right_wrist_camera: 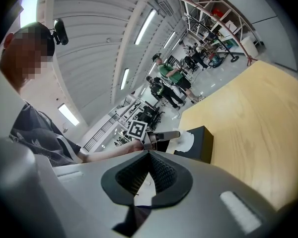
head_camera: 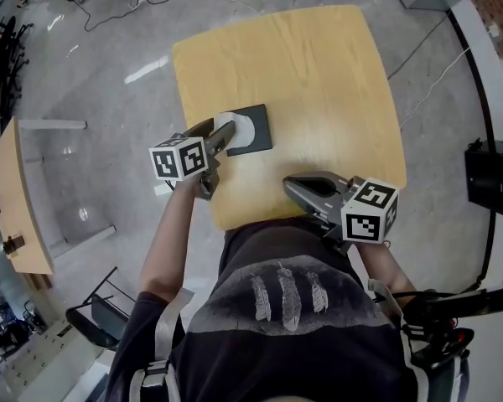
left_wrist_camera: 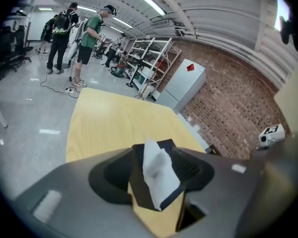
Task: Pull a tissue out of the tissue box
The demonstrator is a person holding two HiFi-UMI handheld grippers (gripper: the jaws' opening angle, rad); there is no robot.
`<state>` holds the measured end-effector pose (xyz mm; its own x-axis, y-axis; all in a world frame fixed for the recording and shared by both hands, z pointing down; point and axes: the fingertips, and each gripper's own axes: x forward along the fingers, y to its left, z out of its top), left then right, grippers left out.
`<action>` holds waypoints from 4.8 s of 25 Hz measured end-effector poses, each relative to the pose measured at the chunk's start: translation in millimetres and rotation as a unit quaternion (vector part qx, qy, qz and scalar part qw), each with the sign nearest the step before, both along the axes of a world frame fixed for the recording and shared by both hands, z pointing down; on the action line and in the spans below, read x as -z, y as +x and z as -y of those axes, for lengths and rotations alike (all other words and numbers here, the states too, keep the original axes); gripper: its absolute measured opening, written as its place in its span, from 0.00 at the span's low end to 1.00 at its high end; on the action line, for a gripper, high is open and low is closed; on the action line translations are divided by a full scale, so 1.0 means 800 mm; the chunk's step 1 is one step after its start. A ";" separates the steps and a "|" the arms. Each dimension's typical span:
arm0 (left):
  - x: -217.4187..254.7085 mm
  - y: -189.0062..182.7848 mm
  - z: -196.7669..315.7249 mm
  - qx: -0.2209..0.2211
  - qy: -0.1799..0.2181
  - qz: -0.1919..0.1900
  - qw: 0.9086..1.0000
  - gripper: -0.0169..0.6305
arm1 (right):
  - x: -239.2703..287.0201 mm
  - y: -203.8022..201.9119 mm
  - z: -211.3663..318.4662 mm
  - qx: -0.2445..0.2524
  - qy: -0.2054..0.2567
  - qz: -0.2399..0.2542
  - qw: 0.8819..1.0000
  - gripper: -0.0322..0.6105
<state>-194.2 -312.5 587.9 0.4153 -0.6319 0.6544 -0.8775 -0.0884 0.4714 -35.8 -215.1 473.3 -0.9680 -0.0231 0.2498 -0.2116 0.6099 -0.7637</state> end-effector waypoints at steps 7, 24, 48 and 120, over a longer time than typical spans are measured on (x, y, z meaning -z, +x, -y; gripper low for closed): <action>-0.008 0.000 -0.004 0.009 -0.007 -0.009 1.000 0.27 | -0.004 0.005 -0.003 -0.004 -0.001 0.001 1.000 0.05; 0.003 -0.011 -0.007 0.022 0.001 -0.011 1.000 0.03 | -0.003 0.001 -0.001 -0.005 -0.007 0.007 1.000 0.05; 0.013 -0.015 -0.006 0.037 0.004 -0.014 0.999 0.03 | -0.004 0.007 0.004 -0.003 -0.006 0.012 1.000 0.05; 0.115 -0.053 -0.083 0.091 0.090 -0.163 0.978 0.03 | 0.012 -0.005 -0.050 0.034 0.034 0.002 0.999 0.05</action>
